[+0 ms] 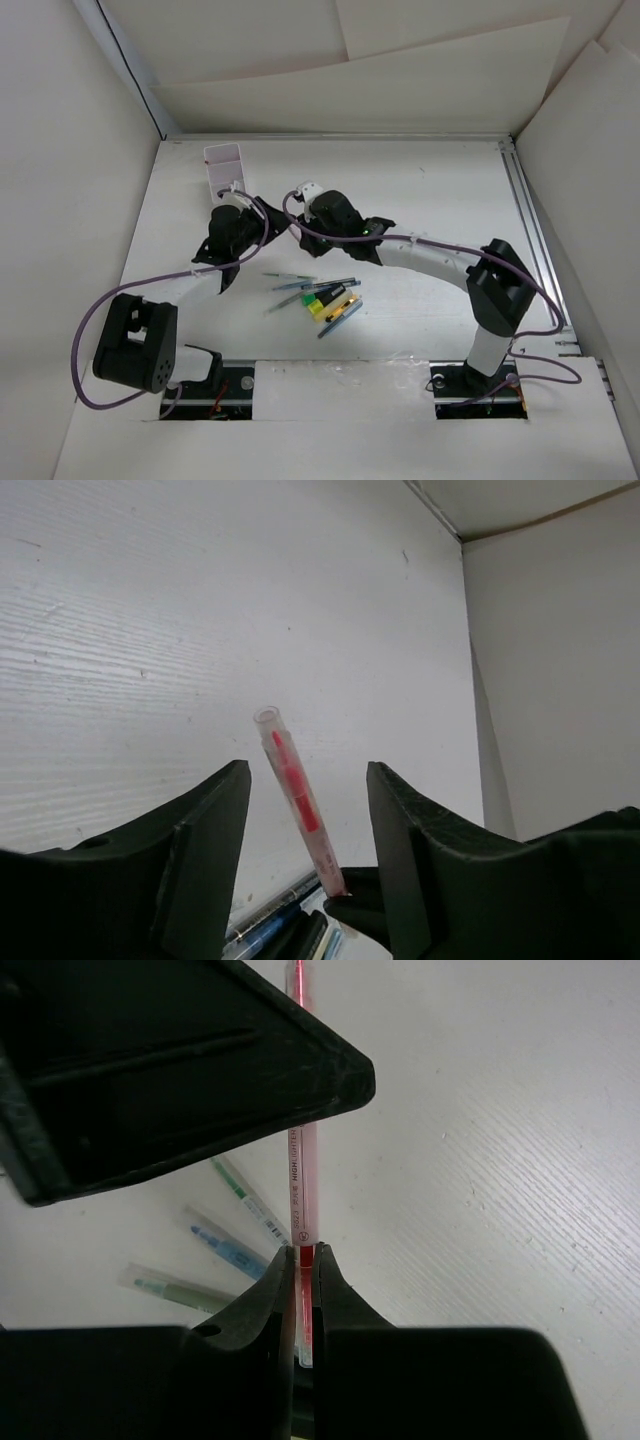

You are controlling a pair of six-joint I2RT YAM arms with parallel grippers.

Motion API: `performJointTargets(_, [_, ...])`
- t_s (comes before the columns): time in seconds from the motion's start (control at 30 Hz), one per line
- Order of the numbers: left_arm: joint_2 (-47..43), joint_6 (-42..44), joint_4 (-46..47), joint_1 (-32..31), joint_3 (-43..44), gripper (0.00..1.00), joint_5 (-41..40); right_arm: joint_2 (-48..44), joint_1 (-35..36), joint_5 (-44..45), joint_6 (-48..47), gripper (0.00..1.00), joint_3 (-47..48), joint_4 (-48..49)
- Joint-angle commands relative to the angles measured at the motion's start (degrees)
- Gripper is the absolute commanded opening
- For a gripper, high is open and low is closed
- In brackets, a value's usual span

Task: Sort the stationery into containers
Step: Pick up the pen from the center of the board, then place the pen in the storage box.

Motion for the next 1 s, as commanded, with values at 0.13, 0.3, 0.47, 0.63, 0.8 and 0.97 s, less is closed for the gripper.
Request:
performJointTargets(0.13, [1.8, 1.0, 2.3, -0.1, 3.0, 0.28, -2.6, -4.5, -0.1, -3.9, 0.9, 0.0, -0.2, 4.1])
performJointTargets(0.3, [1.3, 0.5, 2.3, -0.1, 3.0, 0.0, -3.9, -4.5, -0.1, -3.4, 1.4, 0.0, -0.7, 4.1])
performJointTargets(0.47, [-1.1, 0.5, 1.2, -1.2, 4.8, 0.0, -6.5, -5.2, -0.1, -2.8, 1.9, 0.21, -1.2, 4.6])
performJointTargets(0.63, [-3.2, 2.0, -3.6, -1.2, 7.9, 0.0, -13.1, -11.1, -0.1, -0.3, 3.1, 0.55, -4.2, 5.2])
performJointTargets(0.8, [-4.6, 4.9, -9.5, -0.7, 14.5, 0.0, -25.1, -19.6, -0.7, 4.1, 5.3, 0.68, -9.5, 8.5])
performJointTargets(0.97, [2.0, 8.0, -14.7, 2.1, 27.0, 0.0, -32.8, -23.2, -1.7, 7.2, 9.4, 0.7, -14.8, 12.2])
